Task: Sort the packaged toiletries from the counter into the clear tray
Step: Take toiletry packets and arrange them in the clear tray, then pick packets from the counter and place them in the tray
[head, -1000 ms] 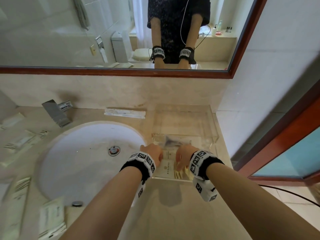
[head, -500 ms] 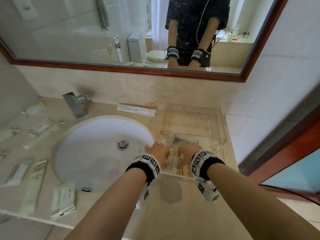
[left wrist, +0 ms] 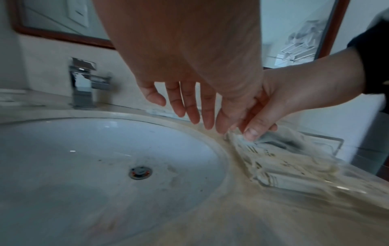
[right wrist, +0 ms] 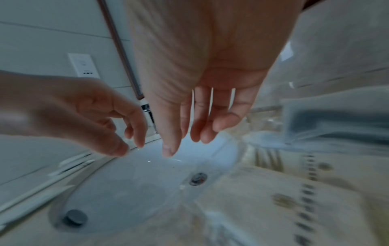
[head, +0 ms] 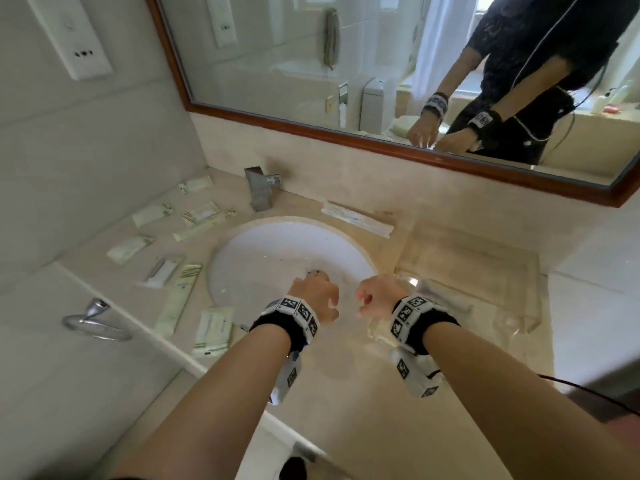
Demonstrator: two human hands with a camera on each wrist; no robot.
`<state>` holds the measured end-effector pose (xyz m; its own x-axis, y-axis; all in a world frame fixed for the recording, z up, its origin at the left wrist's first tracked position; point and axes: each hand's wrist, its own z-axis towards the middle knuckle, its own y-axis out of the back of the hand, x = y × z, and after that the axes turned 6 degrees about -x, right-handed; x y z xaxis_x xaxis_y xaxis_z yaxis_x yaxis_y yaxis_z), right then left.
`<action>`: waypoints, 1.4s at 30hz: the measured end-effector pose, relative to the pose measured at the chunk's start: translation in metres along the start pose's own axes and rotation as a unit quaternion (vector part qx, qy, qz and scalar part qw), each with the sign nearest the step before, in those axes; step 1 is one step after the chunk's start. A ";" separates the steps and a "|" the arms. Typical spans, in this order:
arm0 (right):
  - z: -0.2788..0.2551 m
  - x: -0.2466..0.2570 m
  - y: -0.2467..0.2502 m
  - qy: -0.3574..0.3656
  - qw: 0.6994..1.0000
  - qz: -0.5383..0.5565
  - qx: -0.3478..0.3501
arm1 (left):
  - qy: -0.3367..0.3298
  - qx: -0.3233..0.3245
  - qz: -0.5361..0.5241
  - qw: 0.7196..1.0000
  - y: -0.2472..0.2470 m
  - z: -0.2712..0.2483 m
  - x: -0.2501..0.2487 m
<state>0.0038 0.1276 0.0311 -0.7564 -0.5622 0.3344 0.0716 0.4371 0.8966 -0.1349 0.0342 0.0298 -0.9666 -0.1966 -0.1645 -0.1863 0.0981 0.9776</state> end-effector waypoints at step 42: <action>0.129 0.258 -0.115 0.080 0.983 -0.102 0.133 | 0.293 0.021 0.007 0.956 -0.011 -0.065 0.292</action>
<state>-0.2835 0.0228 -0.0234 -0.6239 -0.7510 0.2160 -0.2592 0.4597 0.8494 -0.4038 -0.0881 -0.0209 -0.7063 -0.7069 -0.0376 -0.1935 0.1418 0.9708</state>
